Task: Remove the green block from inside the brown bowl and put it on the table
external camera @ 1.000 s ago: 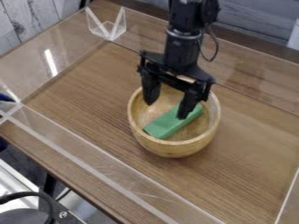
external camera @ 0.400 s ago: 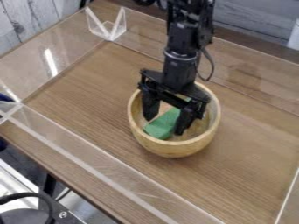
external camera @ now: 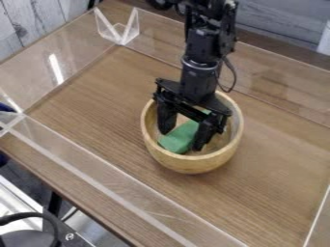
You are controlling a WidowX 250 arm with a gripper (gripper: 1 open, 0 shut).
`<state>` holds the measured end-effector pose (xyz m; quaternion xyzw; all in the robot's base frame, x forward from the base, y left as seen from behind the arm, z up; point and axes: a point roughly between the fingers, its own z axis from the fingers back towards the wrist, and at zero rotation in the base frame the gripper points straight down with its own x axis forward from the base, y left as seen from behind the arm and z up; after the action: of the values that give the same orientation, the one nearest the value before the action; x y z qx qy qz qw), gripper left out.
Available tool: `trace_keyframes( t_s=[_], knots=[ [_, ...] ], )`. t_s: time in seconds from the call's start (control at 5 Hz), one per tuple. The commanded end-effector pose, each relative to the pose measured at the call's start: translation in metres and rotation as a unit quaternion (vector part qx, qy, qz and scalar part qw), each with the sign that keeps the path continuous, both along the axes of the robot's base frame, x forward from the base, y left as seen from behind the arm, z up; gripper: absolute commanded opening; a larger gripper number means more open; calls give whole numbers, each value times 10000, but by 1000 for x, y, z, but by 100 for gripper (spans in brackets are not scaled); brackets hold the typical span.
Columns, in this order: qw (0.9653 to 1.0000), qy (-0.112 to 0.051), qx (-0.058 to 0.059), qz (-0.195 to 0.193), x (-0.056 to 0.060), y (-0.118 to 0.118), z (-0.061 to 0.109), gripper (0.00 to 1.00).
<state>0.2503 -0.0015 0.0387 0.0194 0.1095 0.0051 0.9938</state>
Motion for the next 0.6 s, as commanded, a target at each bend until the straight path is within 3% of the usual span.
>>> trace_keyframes(
  t_s=[0.0, 0.4],
  knots=[
    [9997, -242, 75, 34, 11, 2, -4, 100],
    [9993, -335, 171, 60, 14, -1, -17, 100]
  ],
)
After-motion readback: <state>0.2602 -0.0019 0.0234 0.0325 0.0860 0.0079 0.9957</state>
